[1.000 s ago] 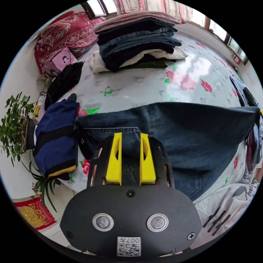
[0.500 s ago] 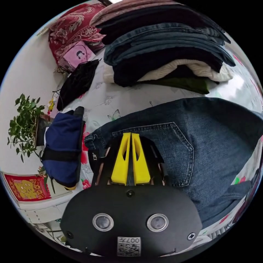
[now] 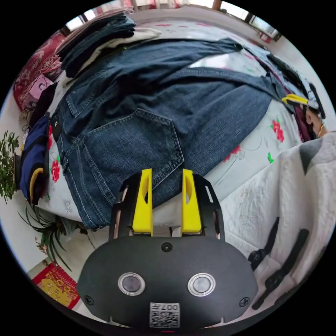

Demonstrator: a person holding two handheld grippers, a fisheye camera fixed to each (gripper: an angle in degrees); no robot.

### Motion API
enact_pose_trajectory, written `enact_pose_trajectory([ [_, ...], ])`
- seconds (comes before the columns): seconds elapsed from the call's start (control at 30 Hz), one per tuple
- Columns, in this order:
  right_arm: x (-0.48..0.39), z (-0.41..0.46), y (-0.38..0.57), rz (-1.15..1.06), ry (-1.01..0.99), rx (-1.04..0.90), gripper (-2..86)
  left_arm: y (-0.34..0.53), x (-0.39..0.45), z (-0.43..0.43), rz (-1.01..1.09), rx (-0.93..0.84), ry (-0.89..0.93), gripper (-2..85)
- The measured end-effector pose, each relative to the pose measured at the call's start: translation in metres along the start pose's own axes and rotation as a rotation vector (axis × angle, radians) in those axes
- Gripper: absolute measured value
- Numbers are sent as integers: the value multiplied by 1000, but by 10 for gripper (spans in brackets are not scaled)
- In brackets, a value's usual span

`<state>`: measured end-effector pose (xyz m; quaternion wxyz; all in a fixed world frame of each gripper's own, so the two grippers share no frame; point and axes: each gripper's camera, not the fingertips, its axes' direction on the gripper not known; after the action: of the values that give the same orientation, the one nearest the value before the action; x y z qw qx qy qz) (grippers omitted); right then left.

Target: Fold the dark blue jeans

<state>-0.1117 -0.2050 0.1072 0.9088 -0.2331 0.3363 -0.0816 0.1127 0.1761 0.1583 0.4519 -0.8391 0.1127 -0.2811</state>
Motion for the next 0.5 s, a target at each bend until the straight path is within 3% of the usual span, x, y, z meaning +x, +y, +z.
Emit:
enact_pose_trajectory([
  [0.07, 9, 16, -5, 13, 16, -92, 87, -1, 0, 2, 48, 2, -21, 57],
  [0.27, 74, -24, -5, 123, -179, 34, 18, 14, -36, -14, 34, -62, 15, -3],
  [0.37, 99, -97, 18, 151, -164, 220, 7, 50, -55, -41, 16, -73, -65, -8],
  [0.5, 122, -194, 75, 177, -143, 472, 13, 86, -76, -64, -68, 3, -9, -9],
])
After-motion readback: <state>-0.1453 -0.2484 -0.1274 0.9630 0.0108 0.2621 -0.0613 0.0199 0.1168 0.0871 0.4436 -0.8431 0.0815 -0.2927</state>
